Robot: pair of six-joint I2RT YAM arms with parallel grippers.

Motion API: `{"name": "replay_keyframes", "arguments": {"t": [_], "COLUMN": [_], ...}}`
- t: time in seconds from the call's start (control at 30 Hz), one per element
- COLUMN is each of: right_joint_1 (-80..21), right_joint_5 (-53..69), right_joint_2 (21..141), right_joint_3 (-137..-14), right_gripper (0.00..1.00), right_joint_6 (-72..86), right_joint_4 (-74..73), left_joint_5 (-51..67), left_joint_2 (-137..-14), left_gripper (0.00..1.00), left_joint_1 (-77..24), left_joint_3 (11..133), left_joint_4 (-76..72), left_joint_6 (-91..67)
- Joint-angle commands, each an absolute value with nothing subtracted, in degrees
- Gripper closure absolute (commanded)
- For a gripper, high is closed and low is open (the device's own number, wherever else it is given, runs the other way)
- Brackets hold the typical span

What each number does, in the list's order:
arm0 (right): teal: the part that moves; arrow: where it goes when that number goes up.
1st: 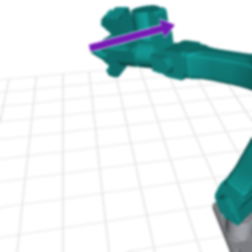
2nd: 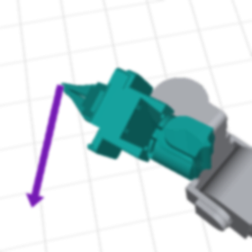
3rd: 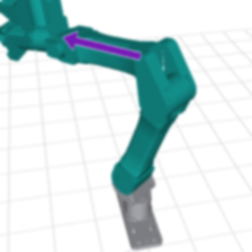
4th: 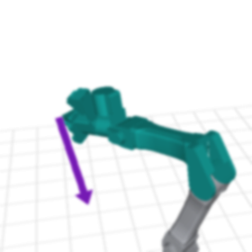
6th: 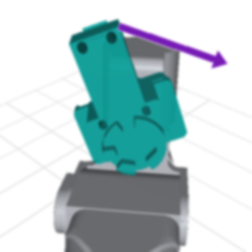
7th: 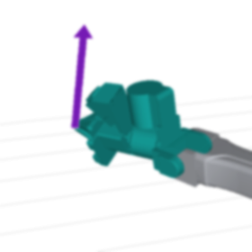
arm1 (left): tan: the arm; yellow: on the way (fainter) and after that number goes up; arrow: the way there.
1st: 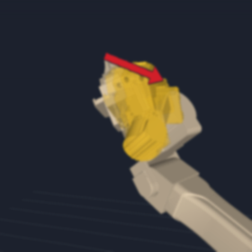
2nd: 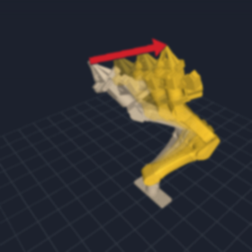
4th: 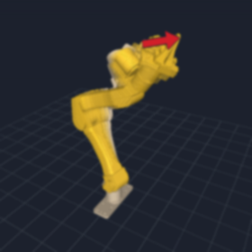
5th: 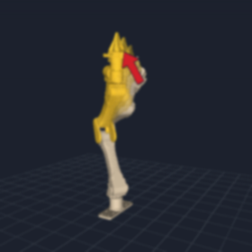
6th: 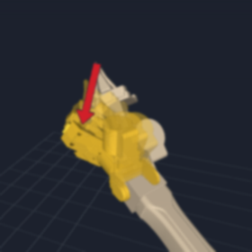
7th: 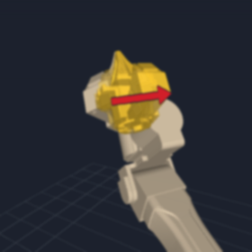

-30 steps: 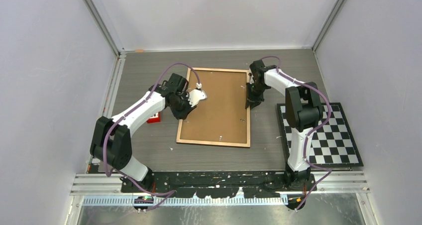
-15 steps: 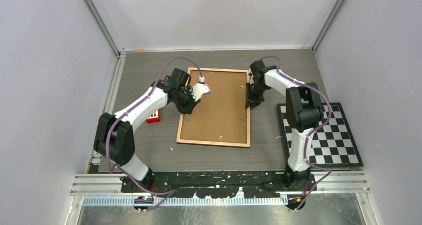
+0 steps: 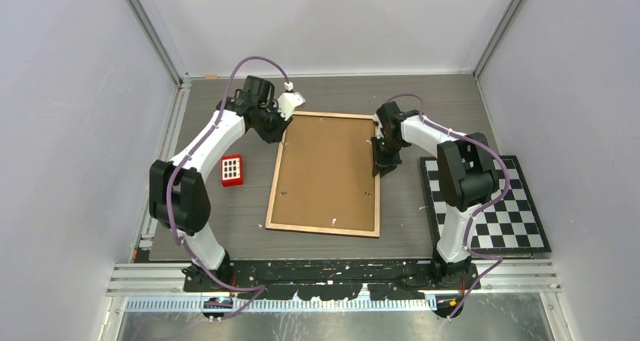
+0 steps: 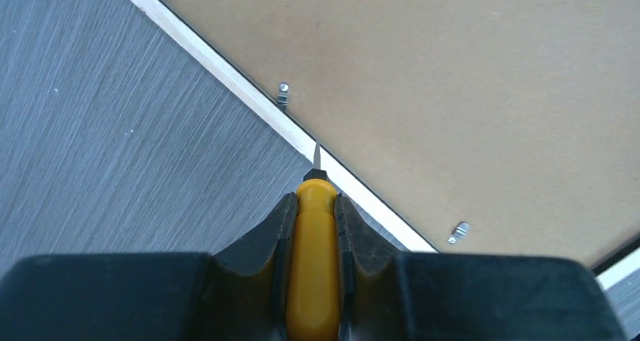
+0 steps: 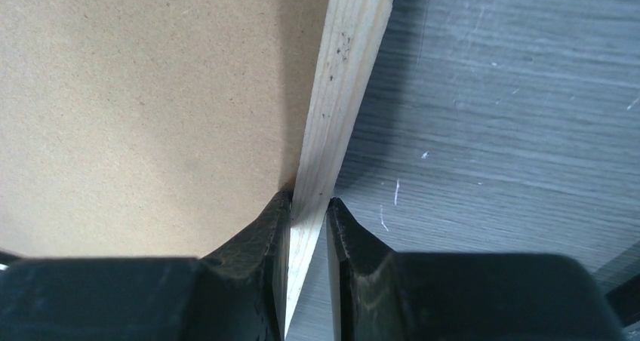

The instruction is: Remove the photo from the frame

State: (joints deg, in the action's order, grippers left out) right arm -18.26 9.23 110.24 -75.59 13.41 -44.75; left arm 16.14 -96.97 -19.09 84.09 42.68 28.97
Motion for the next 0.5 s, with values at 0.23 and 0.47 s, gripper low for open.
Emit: {"name": "replay_keyframes", "arguments": {"t": [0.23, 0.47], "right_joint_1": [-18.5, -18.5], "right_joint_5": [6.4, 7.2], "right_joint_2": [111.9, 112.7], "right_joint_3": [-75.6, -76.3], "right_gripper": [1.00, 0.99], "right_joint_6": [10.6, 11.3], "right_joint_4": [-49.1, -49.4], "left_joint_5": [11.3, 10.3], "left_joint_2": [-103.4, -107.0], "left_gripper": [1.00, 1.00], "left_joint_1": [-19.5, -19.6], "left_joint_3": [90.3, 91.9], "left_joint_4": [38.5, 37.1], "left_joint_6": [30.3, 29.0]}}
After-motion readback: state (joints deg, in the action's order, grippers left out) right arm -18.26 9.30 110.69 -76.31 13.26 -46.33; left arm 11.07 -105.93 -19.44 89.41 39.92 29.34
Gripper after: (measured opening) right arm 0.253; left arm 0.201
